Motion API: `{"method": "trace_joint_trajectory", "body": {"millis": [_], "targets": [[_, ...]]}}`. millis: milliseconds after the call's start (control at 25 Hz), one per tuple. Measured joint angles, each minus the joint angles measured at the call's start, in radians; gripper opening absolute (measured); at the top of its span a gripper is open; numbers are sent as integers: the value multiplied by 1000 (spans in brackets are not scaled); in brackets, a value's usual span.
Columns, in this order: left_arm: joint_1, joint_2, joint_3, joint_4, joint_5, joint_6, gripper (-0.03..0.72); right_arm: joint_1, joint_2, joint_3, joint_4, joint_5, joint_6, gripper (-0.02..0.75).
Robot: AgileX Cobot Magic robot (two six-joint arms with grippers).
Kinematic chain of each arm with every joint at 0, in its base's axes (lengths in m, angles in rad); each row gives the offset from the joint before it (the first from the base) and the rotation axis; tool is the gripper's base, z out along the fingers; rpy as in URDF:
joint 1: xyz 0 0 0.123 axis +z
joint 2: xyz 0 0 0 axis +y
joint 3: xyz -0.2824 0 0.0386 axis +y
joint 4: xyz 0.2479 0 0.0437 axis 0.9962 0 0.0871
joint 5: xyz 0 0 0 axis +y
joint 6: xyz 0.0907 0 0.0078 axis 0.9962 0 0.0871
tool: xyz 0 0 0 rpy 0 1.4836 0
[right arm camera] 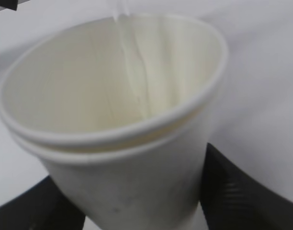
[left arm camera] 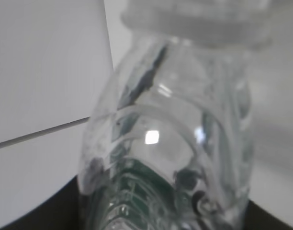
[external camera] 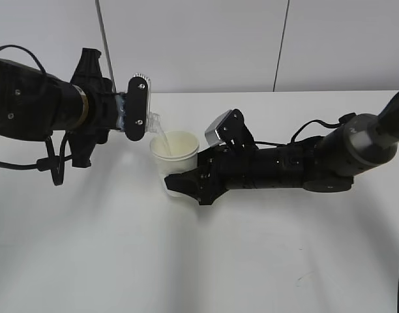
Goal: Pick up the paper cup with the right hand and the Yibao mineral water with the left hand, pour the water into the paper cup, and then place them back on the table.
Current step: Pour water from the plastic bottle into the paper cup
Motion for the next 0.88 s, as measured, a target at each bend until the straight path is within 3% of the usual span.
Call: {"method": "trace_joint_trajectory", "body": {"millis": [880], "targets": [[0,0,0,8,4,0,356,0,0,0,-2,1,0,503]]}}
